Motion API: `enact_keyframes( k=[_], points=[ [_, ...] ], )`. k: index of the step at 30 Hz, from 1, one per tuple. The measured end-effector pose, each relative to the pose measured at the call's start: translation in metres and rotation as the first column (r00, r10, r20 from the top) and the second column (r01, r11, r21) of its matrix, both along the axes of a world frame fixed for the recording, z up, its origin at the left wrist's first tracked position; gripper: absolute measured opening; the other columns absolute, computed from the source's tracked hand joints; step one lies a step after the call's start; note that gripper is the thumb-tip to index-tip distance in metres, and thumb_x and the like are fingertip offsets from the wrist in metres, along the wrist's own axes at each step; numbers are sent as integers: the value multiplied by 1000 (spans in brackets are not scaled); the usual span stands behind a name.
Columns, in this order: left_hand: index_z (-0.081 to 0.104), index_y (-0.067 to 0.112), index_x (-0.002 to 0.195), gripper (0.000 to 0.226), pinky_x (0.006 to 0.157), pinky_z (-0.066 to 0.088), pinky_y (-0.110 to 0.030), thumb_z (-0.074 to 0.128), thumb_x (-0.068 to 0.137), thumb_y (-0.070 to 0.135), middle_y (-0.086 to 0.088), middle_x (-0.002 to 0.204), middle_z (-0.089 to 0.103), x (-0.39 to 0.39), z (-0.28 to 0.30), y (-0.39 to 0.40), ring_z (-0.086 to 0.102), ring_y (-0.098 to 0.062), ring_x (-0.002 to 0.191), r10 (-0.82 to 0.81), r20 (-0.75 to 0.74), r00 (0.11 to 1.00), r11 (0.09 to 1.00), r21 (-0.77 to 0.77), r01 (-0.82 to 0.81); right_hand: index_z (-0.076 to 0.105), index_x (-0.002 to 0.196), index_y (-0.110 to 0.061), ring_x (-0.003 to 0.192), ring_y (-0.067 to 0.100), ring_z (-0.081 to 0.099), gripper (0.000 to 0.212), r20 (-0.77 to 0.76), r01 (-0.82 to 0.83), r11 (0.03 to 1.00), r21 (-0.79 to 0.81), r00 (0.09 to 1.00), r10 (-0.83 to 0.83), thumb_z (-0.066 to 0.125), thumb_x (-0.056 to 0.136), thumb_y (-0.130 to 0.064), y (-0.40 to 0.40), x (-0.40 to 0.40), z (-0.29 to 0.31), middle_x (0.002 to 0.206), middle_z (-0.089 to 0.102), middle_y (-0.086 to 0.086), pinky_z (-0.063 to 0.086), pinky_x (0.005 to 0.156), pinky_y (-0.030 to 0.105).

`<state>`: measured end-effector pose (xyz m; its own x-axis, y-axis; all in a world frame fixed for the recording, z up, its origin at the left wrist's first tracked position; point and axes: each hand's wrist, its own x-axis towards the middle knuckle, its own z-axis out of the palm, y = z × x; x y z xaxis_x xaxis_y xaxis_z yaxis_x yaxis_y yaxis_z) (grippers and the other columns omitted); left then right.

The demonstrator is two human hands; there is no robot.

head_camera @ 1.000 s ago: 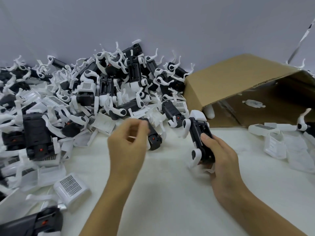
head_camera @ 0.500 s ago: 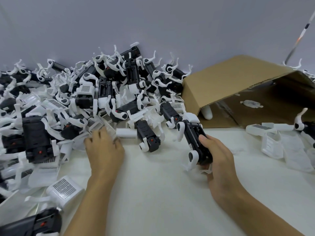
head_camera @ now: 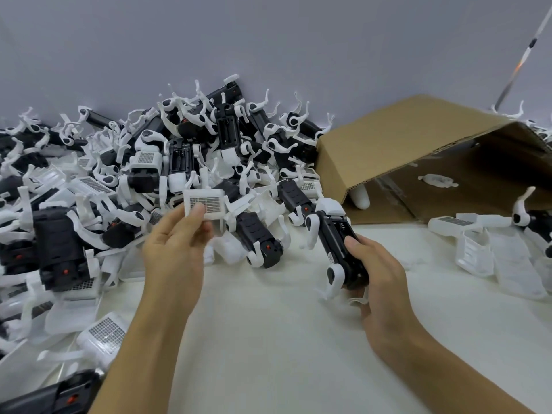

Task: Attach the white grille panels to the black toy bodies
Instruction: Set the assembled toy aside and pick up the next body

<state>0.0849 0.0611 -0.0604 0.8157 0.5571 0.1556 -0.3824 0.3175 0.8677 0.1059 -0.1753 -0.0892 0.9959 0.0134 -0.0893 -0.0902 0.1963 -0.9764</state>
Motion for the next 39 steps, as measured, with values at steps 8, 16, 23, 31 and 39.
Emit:
enact_keyframes(
  k=[8,16,23,31,39],
  points=[
    [66,21,124,46,73,58,-27,63,81,6,-5,93,73,-8,8,-30,71,-15,84,-374,43,926,927,45,372,58,127,-35,76,13,74,73,101,5,1000,20,995,-7,79,60,-50,5,-4,1,90,73,-10,53,57,18],
    [74,15,112,49,81,57,-22,67,70,-10,-11,111,73,-12,8,-51,73,-22,95,-491,8,871,871,-22,491,42,144,-36,84,4,73,103,177,-17,999,-43,984,25,82,51,-53,7,-4,-5,93,70,-23,56,66,17],
    [61,4,118,43,68,59,-21,68,75,-3,-5,80,73,-13,12,-54,73,-16,72,-460,58,886,870,-170,463,48,147,-28,86,-1,71,105,182,-22,999,-41,983,29,81,50,-54,5,-3,-6,92,71,-24,57,68,17],
    [63,7,99,34,65,58,-24,77,68,17,-11,84,70,-12,13,-58,72,-21,69,-327,-18,945,938,-125,322,53,142,-33,91,8,73,92,194,-20,1000,-13,981,22,82,57,-51,5,-2,-10,103,72,-12,60,72,23],
    [53,12,89,54,52,47,-21,91,67,44,-9,65,72,-17,-2,-81,66,-21,50,-132,-214,968,865,452,217,48,147,-39,105,-6,66,73,314,25,999,-44,949,-10,66,77,-52,6,-4,-6,117,69,-18,52,85,17]
  ],
)
